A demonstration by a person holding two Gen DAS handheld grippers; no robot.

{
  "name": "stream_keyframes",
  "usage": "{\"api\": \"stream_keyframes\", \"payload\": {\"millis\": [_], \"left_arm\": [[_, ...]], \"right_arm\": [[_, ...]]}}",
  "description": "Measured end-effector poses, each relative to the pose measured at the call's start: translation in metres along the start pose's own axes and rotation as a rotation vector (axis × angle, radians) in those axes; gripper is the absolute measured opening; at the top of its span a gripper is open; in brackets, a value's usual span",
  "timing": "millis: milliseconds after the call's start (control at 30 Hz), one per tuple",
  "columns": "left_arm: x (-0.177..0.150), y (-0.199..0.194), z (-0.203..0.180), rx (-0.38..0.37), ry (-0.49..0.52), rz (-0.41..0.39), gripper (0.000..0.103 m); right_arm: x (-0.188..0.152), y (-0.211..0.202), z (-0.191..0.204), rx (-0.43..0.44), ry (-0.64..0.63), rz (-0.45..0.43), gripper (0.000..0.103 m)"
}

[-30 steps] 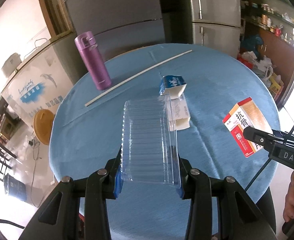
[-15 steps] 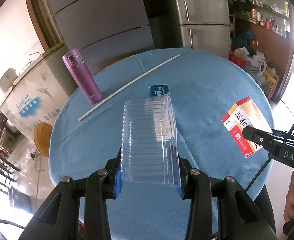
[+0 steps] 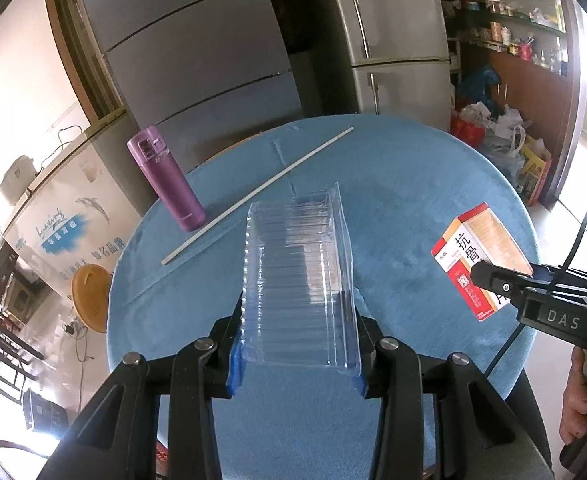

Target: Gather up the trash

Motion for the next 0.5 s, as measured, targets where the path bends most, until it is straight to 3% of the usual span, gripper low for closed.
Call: {"api": "stream_keyframes", "payload": {"millis": [500], "left_arm": [[-0.001,-0.007,0.013,0.002,-0.035,-0.009,0.043]], "right_arm": [[0.002,0.000,0.017,0.004,-0.039,0.010,0.055]]}}
Point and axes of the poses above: each gripper's, at about its wrist camera, not at the fingertips, and y roughly the way its jaws point, z to its left, x to its top, the point moved 10 cm from there along y, roughly the way its jaws point, and after that the axes turned 10 degrees about -y, right-handed, at the moved point
